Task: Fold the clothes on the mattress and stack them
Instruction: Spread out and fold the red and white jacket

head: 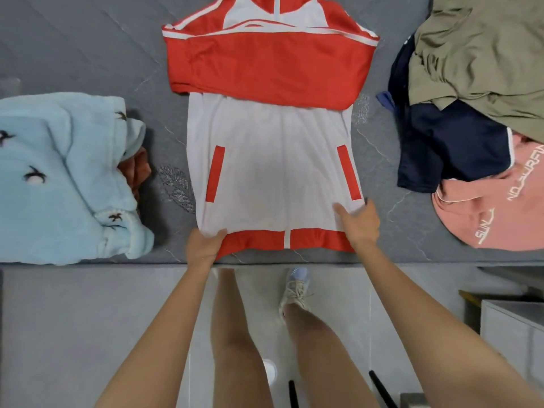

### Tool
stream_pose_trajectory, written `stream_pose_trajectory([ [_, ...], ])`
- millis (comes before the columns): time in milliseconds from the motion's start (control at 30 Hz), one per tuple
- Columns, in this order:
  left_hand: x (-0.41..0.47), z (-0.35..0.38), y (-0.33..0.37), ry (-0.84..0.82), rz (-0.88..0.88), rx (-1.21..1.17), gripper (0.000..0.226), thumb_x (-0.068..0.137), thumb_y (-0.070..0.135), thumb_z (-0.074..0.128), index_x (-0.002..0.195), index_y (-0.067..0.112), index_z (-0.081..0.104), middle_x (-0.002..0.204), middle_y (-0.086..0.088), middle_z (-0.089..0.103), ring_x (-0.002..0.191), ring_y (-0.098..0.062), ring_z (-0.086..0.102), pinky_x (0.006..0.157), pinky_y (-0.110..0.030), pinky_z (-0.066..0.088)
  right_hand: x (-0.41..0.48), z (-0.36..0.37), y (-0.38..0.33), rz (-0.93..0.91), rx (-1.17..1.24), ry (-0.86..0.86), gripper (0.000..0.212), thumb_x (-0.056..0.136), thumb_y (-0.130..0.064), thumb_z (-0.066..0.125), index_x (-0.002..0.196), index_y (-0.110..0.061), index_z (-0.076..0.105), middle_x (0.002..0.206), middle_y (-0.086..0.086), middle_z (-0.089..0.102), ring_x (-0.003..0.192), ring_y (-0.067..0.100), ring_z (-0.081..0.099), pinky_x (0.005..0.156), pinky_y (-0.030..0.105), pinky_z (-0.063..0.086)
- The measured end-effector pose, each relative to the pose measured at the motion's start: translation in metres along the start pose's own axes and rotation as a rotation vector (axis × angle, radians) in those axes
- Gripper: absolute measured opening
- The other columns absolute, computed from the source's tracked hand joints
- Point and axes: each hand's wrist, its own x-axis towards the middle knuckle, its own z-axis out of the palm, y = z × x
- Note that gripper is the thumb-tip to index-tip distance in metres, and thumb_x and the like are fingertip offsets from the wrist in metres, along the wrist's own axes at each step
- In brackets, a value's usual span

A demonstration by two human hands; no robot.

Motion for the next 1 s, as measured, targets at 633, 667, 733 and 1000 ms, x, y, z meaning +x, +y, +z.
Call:
stream_pose_trajectory([
  [633,-0.011,0.002,0.169,-0.138,0.209,-0.773,0.02,0.089,0.006,0.066,0.108,0.009,0.06,0.105,-0.009,0.066,0.105,-0.028,0.064,0.089,-0.043,0.055,-0.021,0.012,-0.147,0.001,0.621,-0.198,0.043,0.09,-0.023,0.069,0.124,-0.001,0.058,0.119,0.013,0.064,0.109,0.029,0.063,0.097,0.043,0.052],
  [667,-0.006,-0.001,0.181,-0.168,0.198,-0.807,0.017,0.089,0.005,0.066,0.103,0.011,0.059,0.101,-0.007,0.065,0.102,-0.027,0.064,0.083,-0.039,0.058,-0.019,0.011,-0.16,0.004,0.646,-0.196,0.038,0.089,-0.022,0.069,0.12,-0.002,0.06,0.116,0.013,0.066,0.107,0.03,0.064,0.094,0.043,0.053],
  [733,0.008,-0.01,0.205,-0.223,0.167,-0.874,0.014,0.089,0.004,0.066,0.095,0.014,0.058,0.1,-0.008,0.064,0.098,-0.025,0.063,0.072,-0.032,0.06,-0.013,0.012,-0.184,0.024,0.732,-0.217,0.019,0.085,-0.017,0.069,0.101,-0.008,0.064,0.104,0.014,0.069,0.098,0.031,0.067,0.087,0.043,0.056],
  [1000,0.056,-0.052,0.283,-0.364,0.125,-0.995,0.035,0.089,0.005,0.065,0.119,0.02,0.054,0.106,-0.004,0.066,0.092,-0.021,0.067,0.066,-0.029,0.059,0.008,0.011,-0.271,0.1,1.039,-0.163,0.008,0.085,-0.018,0.064,0.086,-0.01,0.066,0.094,0.014,0.069,0.09,0.028,0.065,0.098,0.048,0.052],
])
